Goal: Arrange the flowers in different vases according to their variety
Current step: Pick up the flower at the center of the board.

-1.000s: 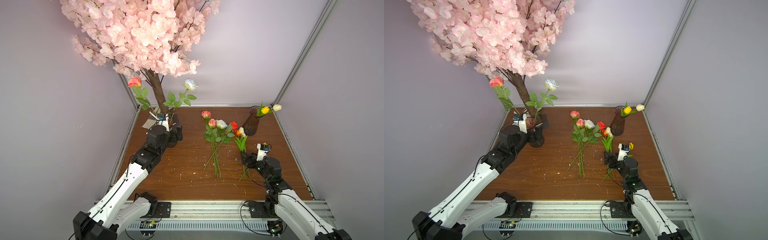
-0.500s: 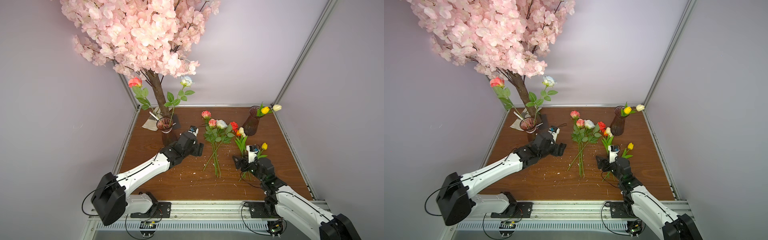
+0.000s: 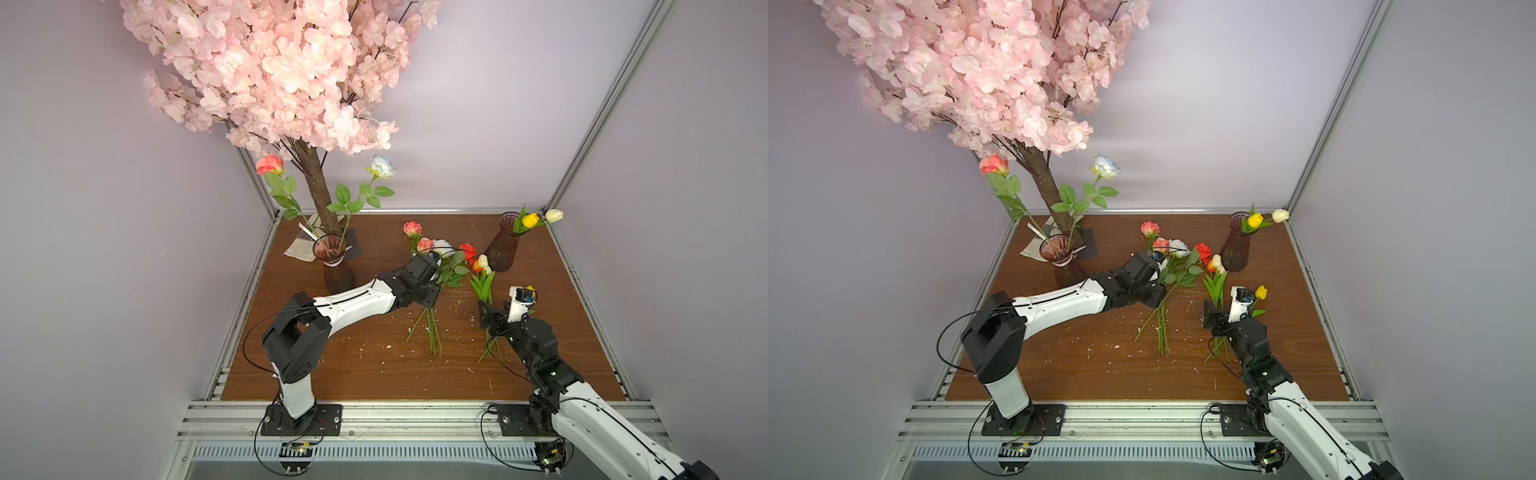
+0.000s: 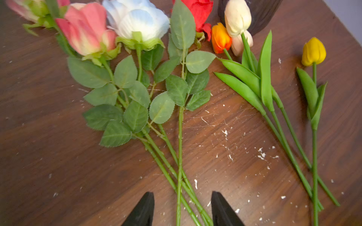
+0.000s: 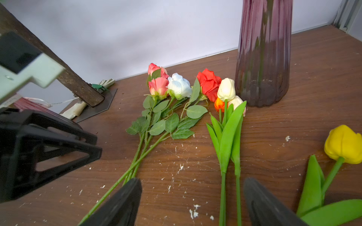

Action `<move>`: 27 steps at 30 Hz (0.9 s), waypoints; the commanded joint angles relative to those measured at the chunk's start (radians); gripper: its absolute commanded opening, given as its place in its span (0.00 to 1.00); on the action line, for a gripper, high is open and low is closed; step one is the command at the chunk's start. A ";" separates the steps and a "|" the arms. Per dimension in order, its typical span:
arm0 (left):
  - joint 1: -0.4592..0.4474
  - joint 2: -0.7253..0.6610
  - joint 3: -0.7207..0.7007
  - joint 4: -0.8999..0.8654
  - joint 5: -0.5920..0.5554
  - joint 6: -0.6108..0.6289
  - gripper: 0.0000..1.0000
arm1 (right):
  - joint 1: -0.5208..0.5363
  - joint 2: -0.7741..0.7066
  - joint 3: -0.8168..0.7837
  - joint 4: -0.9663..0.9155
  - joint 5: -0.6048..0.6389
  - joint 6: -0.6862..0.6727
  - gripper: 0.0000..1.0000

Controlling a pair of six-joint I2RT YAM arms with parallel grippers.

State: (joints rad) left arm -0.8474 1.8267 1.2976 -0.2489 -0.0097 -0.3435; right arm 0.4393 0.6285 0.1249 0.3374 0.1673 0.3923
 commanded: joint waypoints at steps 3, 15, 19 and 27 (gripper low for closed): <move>-0.025 0.135 0.147 -0.111 0.010 0.050 0.43 | 0.004 0.015 0.015 0.000 0.044 -0.003 0.89; -0.027 0.354 0.383 -0.215 -0.066 0.106 0.35 | 0.004 0.030 0.018 0.007 0.039 -0.001 0.90; -0.026 0.408 0.441 -0.234 -0.079 0.124 0.35 | 0.004 0.049 0.021 0.013 0.031 -0.001 0.90; -0.027 0.466 0.506 -0.255 -0.117 0.148 0.35 | 0.004 0.056 0.022 0.015 0.026 -0.002 0.90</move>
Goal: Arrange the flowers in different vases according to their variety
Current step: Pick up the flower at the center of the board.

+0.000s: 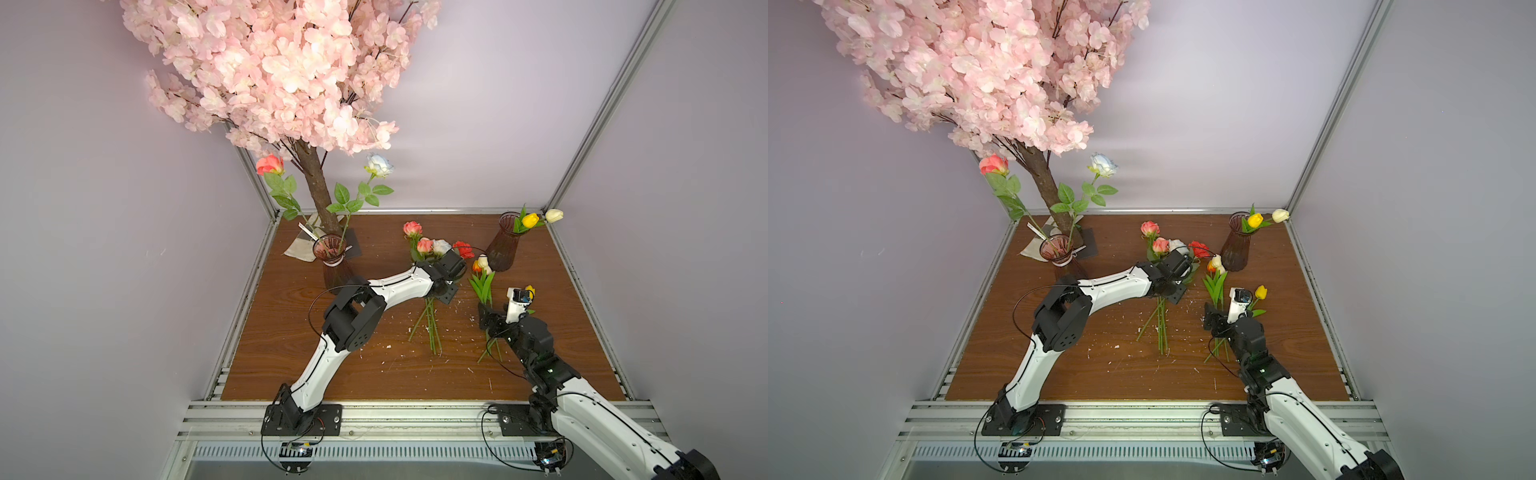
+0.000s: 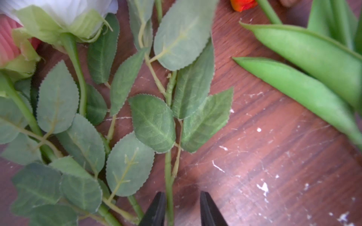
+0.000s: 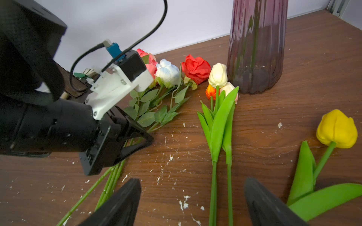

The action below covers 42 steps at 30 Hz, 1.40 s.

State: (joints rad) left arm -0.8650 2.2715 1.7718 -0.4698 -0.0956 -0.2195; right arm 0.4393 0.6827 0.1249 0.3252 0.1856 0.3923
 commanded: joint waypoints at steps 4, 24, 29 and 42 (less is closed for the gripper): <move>-0.009 0.010 0.026 -0.039 -0.024 0.021 0.33 | 0.004 0.007 0.022 0.029 0.006 -0.003 0.90; 0.000 0.040 0.027 -0.062 -0.015 0.046 0.23 | 0.004 0.031 0.024 0.041 -0.006 -0.003 0.90; 0.002 0.064 0.047 -0.072 -0.017 0.052 0.18 | 0.004 0.032 0.025 0.042 -0.008 -0.002 0.90; 0.001 -0.095 0.002 -0.072 -0.054 0.053 0.00 | 0.004 0.031 0.025 0.043 -0.012 -0.002 0.90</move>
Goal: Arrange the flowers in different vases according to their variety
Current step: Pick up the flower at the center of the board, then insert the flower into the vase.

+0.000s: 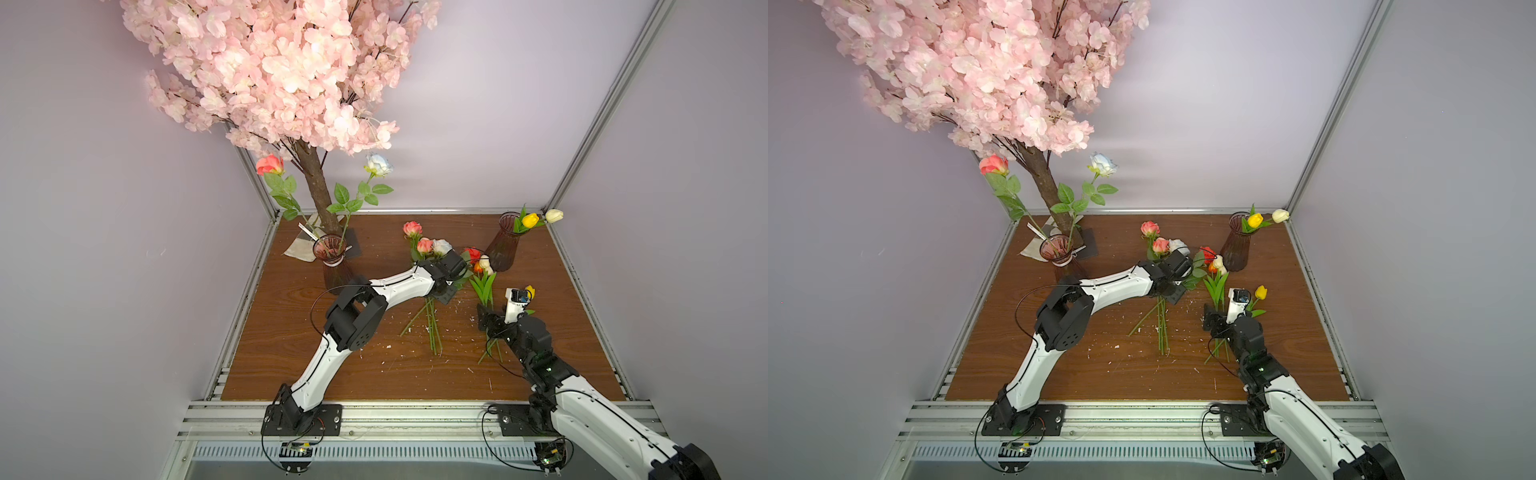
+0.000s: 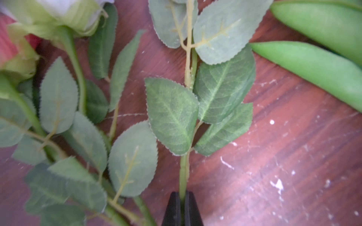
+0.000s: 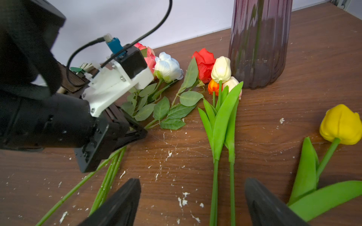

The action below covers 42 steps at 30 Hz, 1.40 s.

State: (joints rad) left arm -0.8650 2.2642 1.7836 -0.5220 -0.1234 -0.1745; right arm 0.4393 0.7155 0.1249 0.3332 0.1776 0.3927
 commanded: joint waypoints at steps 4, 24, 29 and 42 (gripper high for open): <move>0.001 -0.213 -0.100 0.053 -0.048 0.019 0.00 | 0.004 -0.008 0.024 0.032 -0.004 -0.002 0.90; 0.032 -1.013 -0.720 0.588 -0.293 0.240 0.00 | 0.004 0.003 0.024 0.038 -0.008 0.000 0.90; 0.119 -1.166 -0.806 0.723 -0.337 0.302 0.00 | 0.004 0.010 0.024 0.043 -0.009 0.001 0.90; 0.130 -1.550 -1.149 1.142 -0.407 0.377 0.00 | 0.004 0.039 0.028 0.056 -0.013 0.002 0.90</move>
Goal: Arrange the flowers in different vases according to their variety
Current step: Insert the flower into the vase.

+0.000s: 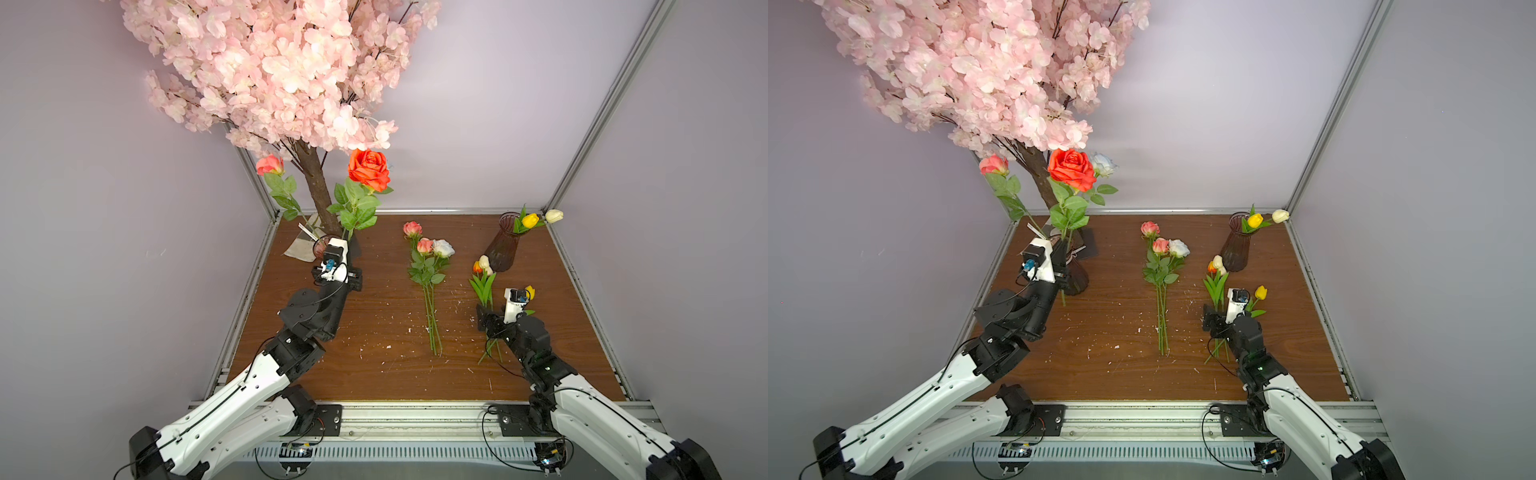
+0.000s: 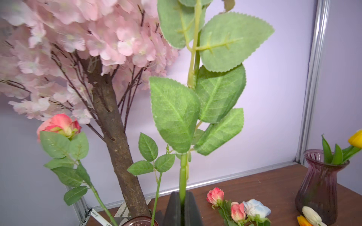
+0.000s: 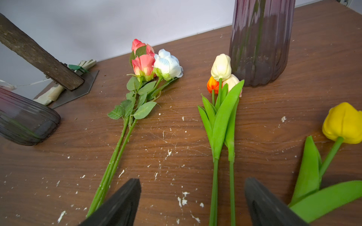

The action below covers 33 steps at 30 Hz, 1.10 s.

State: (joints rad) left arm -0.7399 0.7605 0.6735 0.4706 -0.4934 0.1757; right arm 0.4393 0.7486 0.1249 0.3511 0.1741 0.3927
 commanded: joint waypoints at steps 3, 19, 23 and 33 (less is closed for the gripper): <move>0.004 -0.105 -0.095 0.224 -0.086 0.048 0.00 | 0.004 0.008 0.027 0.040 -0.009 0.000 0.90; 0.182 0.047 0.054 0.398 -0.064 0.098 0.00 | 0.004 0.017 0.028 0.045 -0.008 -0.002 0.90; 0.353 0.122 0.094 0.391 0.072 -0.060 0.00 | 0.004 0.011 0.027 0.043 -0.008 -0.002 0.90; 0.538 0.345 0.170 0.459 0.306 -0.193 0.00 | 0.004 0.013 0.028 0.044 -0.008 -0.002 0.90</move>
State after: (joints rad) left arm -0.2222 1.0779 0.8162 0.8696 -0.2810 0.0166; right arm 0.4393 0.7677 0.1249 0.3603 0.1741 0.3927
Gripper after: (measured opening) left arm 0.059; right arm 0.898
